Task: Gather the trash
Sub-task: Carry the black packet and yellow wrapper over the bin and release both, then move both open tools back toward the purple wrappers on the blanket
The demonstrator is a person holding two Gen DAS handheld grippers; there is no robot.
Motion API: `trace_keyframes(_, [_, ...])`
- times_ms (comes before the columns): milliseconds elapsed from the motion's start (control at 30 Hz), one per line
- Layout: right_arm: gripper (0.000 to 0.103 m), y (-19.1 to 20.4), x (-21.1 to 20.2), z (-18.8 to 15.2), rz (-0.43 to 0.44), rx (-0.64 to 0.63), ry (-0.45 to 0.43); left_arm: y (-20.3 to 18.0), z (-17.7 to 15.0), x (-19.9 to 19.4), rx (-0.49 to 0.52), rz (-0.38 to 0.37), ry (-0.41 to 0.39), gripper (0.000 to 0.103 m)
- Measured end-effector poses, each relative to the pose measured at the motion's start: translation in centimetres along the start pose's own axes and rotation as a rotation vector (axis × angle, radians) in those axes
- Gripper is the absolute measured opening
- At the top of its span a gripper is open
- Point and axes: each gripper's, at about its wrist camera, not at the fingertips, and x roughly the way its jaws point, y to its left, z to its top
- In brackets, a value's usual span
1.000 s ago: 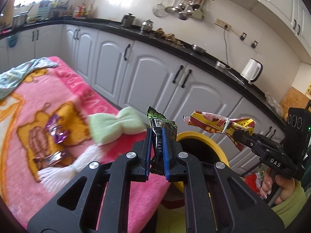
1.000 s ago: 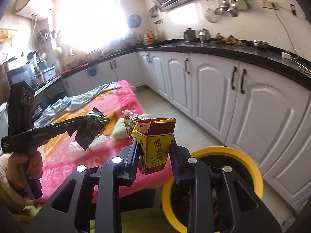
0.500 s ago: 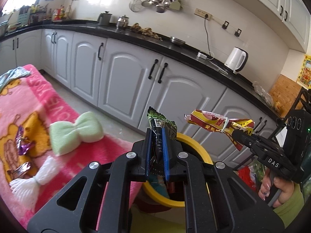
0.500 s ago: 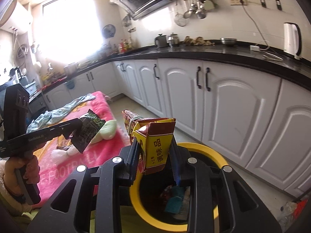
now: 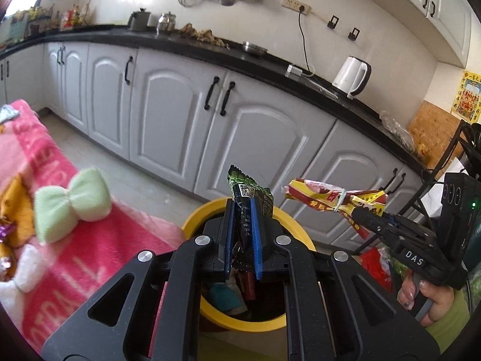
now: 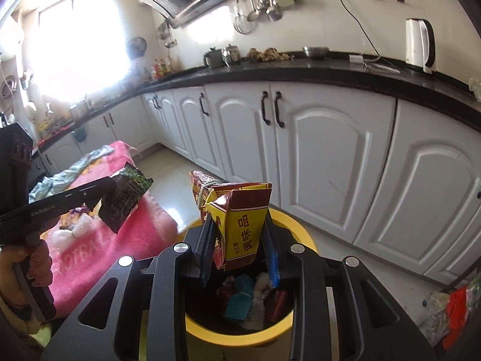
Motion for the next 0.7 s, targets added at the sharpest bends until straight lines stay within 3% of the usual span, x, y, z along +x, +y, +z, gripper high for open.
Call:
trace_keyframes(400, [0.028,-0.9,4.1,-2.2,-0.026,0.010,0.114,-0.3,-2.1,5.2,0.012,-0.018,0.099,0.007])
trace_keyframes(500, [0.038,-1.3,4.8,-2.6,-0.039,0.028,0.131,-0.2,-2.5,6.1,0.007,-0.019,0.118,0.027])
trace_keyframes(533, [0.048,-1.5,4.9,-2.7,-0.046,0.039,0.131,-0.1,-2.6,6.1,0.004,-0.018,0.119,0.035])
trace_keyframes(567, [0.053,-1.7,4.9,-2.7,-0.050,0.047,0.127,0.1,-2.6,6.1,0.001,-0.018,0.119,0.037])
trace_keyframes(700, [0.054,-2.1,4.8,-2.7,-0.055,0.066,0.121,0.9,-2.6,5.5,-0.014,0.005,0.110,0.050])
